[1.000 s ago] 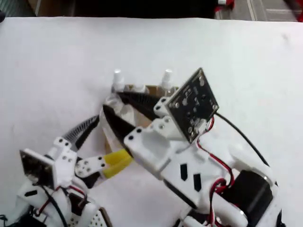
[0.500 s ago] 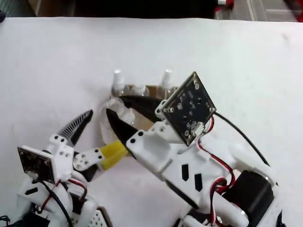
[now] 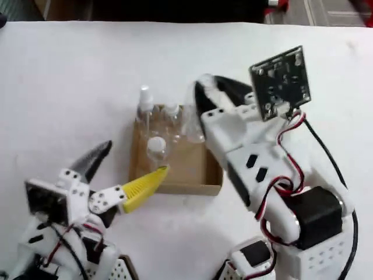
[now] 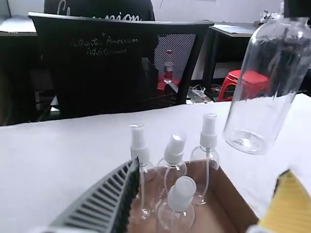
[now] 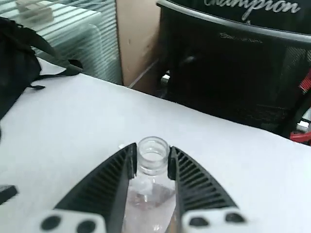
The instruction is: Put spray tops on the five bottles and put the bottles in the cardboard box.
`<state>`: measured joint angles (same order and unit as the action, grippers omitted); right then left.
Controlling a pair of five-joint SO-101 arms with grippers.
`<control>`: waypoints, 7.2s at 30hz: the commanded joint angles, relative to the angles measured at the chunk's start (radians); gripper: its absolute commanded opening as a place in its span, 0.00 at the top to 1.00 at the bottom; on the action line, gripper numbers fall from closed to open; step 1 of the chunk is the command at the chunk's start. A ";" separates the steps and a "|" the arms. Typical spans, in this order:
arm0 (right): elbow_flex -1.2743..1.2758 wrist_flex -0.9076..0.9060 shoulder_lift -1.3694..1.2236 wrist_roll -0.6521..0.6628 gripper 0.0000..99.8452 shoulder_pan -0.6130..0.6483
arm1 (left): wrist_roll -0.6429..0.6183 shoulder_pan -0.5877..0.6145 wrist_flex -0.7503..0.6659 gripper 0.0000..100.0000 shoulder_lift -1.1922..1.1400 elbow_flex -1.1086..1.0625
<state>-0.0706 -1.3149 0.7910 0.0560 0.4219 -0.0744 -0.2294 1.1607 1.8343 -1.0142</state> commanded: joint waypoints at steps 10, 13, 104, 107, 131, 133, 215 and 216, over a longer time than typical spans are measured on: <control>0.477 0.147 0.228 0.083 0.98 0.015 | 0.018 0.390 -0.021 0.60 -0.005 0.100; 0.586 0.243 0.228 0.081 0.98 0.016 | 0.018 0.423 -0.078 0.60 -0.005 0.032; 0.569 0.130 0.156 0.221 0.84 -0.591 | -0.080 0.484 -0.334 0.60 -0.005 -0.213; 0.574 0.071 0.079 0.345 0.84 -0.714 | -0.080 0.484 -0.333 0.60 -0.005 -0.213; 1.151 0.194 -0.024 0.551 0.84 -0.888 | -0.080 0.441 -0.318 0.60 -0.007 -0.218; 1.197 0.265 -0.024 0.551 0.84 -0.888 | -0.080 0.441 -0.318 0.60 -0.007 -0.218; 1.363 0.989 0.059 1.309 0.98 -1.201 | -0.080 0.440 -0.318 0.60 -0.007 -0.219; 1.315 0.949 -0.002 1.304 0.98 -1.199 | -0.080 0.440 -0.318 0.60 -0.007 -0.219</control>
<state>1.3840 -0.2731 0.9045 1.3786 -0.7702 -0.1419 0.2232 0.8477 1.8297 -1.2398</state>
